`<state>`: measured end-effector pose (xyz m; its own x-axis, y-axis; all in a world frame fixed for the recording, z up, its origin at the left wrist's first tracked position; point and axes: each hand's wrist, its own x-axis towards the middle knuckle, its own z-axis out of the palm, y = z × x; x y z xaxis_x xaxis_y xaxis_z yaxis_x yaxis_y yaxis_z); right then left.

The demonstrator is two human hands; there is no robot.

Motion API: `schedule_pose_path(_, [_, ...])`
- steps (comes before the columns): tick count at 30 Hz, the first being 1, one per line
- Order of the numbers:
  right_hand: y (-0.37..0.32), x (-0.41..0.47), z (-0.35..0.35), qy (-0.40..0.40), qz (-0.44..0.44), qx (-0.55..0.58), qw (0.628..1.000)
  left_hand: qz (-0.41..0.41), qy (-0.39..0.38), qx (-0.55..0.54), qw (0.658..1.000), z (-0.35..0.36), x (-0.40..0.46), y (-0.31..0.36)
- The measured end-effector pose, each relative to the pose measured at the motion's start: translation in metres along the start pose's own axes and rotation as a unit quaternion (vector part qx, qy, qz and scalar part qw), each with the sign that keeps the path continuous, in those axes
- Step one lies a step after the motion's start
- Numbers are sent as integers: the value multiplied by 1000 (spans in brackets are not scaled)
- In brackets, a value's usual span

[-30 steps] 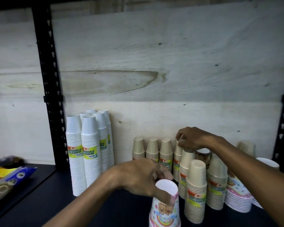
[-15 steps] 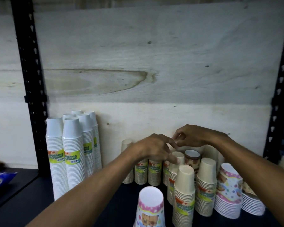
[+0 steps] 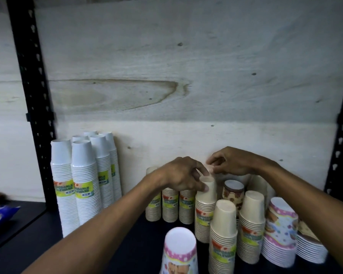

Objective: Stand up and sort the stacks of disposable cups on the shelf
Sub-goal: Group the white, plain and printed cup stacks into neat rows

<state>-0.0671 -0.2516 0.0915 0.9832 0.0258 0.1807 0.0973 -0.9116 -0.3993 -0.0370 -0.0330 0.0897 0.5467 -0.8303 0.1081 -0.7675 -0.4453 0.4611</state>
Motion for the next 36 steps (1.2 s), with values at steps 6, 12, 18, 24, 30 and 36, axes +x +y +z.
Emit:
schedule_pose_path(6, [-15, -14, -21, 47, 24, 96, 994, -15, 36, -64, 997, -23, -21, -5])
schedule_pose_path(12, [-37, -20, -42, 116, 31, 131, 984, -15, 68, -82, 994, -51, -44, -17])
schedule_pose_path(18, [-67, -27, -57, 139, 8, 146, 979, -36, 98, -87, 991, -73, -68, -35])
schedule_pose_path(24, [-95, -29, -48, 90, 6, 210, 974, -67, 104, -62, 990, -78, -85, -55])
schedule_pose_path(30, [-108, -17, -1, 26, 6, 226, 974, -88, 114, -47, 989, -63, -87, -78])
schedule_pose_path(36, [-105, -5, 50, -10, 9, 205, 979, -102, 110, -17, 989, -42, -77, -99])
